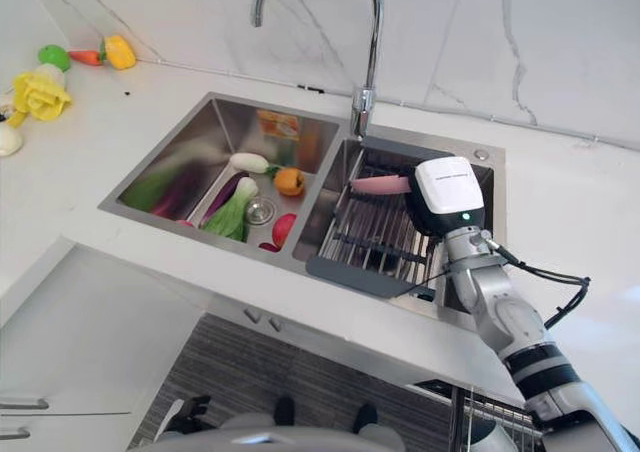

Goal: Place the dishes in the dishwasher.

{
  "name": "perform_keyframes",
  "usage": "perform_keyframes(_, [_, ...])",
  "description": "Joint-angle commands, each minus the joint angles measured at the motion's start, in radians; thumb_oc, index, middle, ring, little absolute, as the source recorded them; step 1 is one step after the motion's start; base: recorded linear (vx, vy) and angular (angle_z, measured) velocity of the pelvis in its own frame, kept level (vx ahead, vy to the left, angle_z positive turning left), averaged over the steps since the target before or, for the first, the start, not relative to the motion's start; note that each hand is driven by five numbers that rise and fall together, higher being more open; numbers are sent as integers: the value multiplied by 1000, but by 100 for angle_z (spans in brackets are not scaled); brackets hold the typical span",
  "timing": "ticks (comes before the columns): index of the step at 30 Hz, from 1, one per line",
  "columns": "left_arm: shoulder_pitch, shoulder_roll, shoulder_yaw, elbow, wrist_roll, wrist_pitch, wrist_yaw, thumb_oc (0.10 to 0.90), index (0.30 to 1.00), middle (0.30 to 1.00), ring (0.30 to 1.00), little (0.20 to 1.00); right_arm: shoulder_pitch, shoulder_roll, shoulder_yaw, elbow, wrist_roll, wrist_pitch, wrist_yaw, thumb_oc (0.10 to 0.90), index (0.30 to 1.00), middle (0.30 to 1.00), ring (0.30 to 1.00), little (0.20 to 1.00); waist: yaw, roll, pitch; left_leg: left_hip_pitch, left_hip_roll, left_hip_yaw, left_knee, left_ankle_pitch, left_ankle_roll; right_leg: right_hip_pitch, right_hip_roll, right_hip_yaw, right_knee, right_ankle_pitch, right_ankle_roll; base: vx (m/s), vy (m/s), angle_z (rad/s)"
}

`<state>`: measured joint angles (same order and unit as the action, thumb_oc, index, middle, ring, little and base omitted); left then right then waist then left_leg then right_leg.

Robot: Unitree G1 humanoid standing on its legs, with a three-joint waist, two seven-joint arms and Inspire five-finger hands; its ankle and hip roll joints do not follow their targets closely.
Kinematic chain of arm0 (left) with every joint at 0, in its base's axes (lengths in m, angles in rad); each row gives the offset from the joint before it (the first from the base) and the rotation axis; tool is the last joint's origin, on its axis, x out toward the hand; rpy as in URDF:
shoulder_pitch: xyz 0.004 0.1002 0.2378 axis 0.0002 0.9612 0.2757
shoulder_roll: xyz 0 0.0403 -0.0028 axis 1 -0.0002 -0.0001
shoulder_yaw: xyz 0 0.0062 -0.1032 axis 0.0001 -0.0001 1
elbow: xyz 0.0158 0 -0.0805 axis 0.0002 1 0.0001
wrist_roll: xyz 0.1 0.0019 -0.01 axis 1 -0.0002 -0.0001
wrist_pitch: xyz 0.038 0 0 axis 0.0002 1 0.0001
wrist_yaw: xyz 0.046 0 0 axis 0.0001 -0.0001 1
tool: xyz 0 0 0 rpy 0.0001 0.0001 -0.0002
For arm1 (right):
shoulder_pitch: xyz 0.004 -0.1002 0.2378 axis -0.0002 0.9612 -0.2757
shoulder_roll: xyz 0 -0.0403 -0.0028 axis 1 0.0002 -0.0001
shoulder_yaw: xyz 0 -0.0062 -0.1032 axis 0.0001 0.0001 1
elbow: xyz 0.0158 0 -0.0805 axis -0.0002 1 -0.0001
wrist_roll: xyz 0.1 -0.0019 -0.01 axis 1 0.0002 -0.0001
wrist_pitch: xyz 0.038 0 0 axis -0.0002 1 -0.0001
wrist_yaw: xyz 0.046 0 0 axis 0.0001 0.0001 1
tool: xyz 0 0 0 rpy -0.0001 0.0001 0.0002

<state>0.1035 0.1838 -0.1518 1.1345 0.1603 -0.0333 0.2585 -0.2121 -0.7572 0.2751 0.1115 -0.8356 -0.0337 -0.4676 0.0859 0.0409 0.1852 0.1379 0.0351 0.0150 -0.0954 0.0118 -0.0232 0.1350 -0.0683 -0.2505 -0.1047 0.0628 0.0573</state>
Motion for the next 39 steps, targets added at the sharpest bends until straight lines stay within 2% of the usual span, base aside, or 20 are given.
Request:
perform_keyframes(1, [-49,12,-46,68,8,-7,28,800,900,900,900,900,-89,-92,-119,-214,-22,-26,-76,400,300,300,300,300,6,-37,-63,-29,90,-5,8,1,-144,65,-90,12,17,-129,119,0,0,0])
perform_keyframes(3, [-42,7,-34,63,2,-2,29,800,900,900,900,900,-36,-94,-198,-310,11,-45,-86,400,300,300,300,300,-9,-39,-63,-26,89,-3,8,-3,-138,62,-90,20,17,-127,120,0,0,0])
perform_keyframes(7, [-41,2,-32,65,0,0,28,800,900,900,900,900,16,-80,-260,-366,52,-59,-91,400,300,300,300,300,-21,-43,-62,-23,87,5,8,-9,-132,56,-94,28,17,-124,122,-17,42,-2])
perform_keyframes(11, [-61,4,-18,42,6,6,23,800,900,900,900,900,128,-97,-423,-489,100,-78,-93,400,300,300,300,300,-83,-62,-57,-15,64,47,8,-37,-96,17,-118,93,17,-89,142,-21,126,-23])
perform_keyframes(14, [-69,8,-24,29,12,6,19,800,900,900,900,900,173,-94,-484,-536,115,-80,-87,400,300,300,300,300,-97,-67,-57,-10,48,80,8,-52,-78,-7,-131,139,17,-73,152,-5,151,-53])
perform_keyframes(15, [-91,12,-30,20,29,6,14,800,900,900,900,900,217,-87,-550,-576,120,-82,-102,400,300,300,300,300,-128,-71,-53,-6,34,112,8,-65,-64,-34,-143,189,17,-55,163,-12,188,-69])
perform_keyframes(20, [-146,34,-61,10,86,3,-8,800,900,900,900,900,311,-51,-679,-605,119,-72,-140,400,300,300,300,300,-222,-85,-23,-9,27,198,8,-83,-43,-136,-139,306,36,9,198,-61,156,-91])
perform_keyframes(22, [-163,57,-60,2,93,4,-11,800,900,900,900,900,301,-45,-686,-600,110,-64,-163,400,300,300,300,300,-226,-85,7,-36,51,258,8,-68,-36,-205,-108,275,110,4,198,-311,60,-121])
perform_keyframes(23, [-169,69,-51,0,91,5,-9,800,900,900,900,900,296,-44,-671,-584,112,-63,-163,400,300,300,300,300,-217,-85,8,-60,64,297,8,-47,-33,-220,-102,224,166,-15,187,-300,93,-171])
perform_keyframes(26, [-149,88,-10,-7,67,4,-5,800,900,900,900,900,309,-52,-655,-563,82,-46,-161,400,300,300,300,300,-171,-75,-7,-84,104,414,8,-23,-17,-152,-121,24,311,-124,146,-192,103,-138])
perform_keyframes(27, [-148,88,-10,-8,67,4,-5,800,900,900,900,900,309,-53,-653,-562,81,-45,-161,400,300,300,300,300,-169,-76,-7,-81,103,416,8,-25,-18,-154,-123,26,319,-130,146,-142,60,-111])
perform_keyframes(28, [-140,90,5,-9,63,3,-6,800,900,900,900,900,317,-67,-659,-554,45,-29,-148,400,300,300,300,300,-158,-75,-9,-92,110,450,8,-20,-10,-130,-130,-7,361,-141,147,-68,45,-118])
perform_keyframes(29, [-134,93,19,-9,63,5,-5,800,900,900,900,900,329,-77,-669,-538,16,-11,-140,400,300,300,300,300,-143,-87,-17,-97,100,456,10,-38,-9,-99,-135,2,381,-161,159,-118,11,-108])
perform_keyframes(30, [-126,96,34,-6,61,6,-5,800,900,900,900,900,333,-76,-668,-525,3,1,-141,400,300,300,300,300,-119,-103,-24,-110,96,488,14,-35,-11,-64,-144,-27,315,-161,160,-44,-79,-140])
perform_keyframes(31, [-119,95,67,6,47,10,2,800,900,900,900,900,360,-63,-656,-488,-13,34,-137,400,300,300,300,300,-93,-131,-32,-114,93,536,20,-4,-28,-12,-122,-58,150,-142,166,-38,-124,-157])
perform_keyframes(32, [-117,87,80,11,47,12,5,800,900,900,900,900,376,-53,-656,-482,-22,40,-136,400,300,300,300,300,-92,-135,-37,-114,93,547,21,4,-38,7,-110,-57,92,-134,166,29,-93,-165])
perform_keyframes(36, [-121,65,84,25,53,16,10,800,900,900,900,900,428,-29,-686,-488,-35,48,-147,400,300,300,300,300,-102,-122,-38,-118,95,532,22,20,-53,31,-85,-54,24,-135,157,1,-37,-54])
perform_keyframes(37, [-120,56,88,21,52,15,12,800,900,900,900,900,456,-2,-689,-492,-30,40,-150,400,300,300,300,300,-112,-113,-31,-130,102,549,28,44,-49,26,-78,-66,18,-127,151,0,0,0])
perform_keyframes(38, [-108,30,80,17,51,13,16,800,900,900,900,900,506,58,-674,-493,-25,36,-147,400,300,300,300,300,-133,-88,-28,-109,99,517,20,30,-60,51,-82,-53,18,-149,149,-29,-17,-15])
perform_keyframes(39, [-106,30,80,16,51,13,17,800,900,900,900,900,508,59,-674,-494,-25,36,-147,400,300,300,300,300,-133,-89,-28,-107,99,516,20,29,-60,53,-82,-54,18,-149,149,-27,-21,-20])
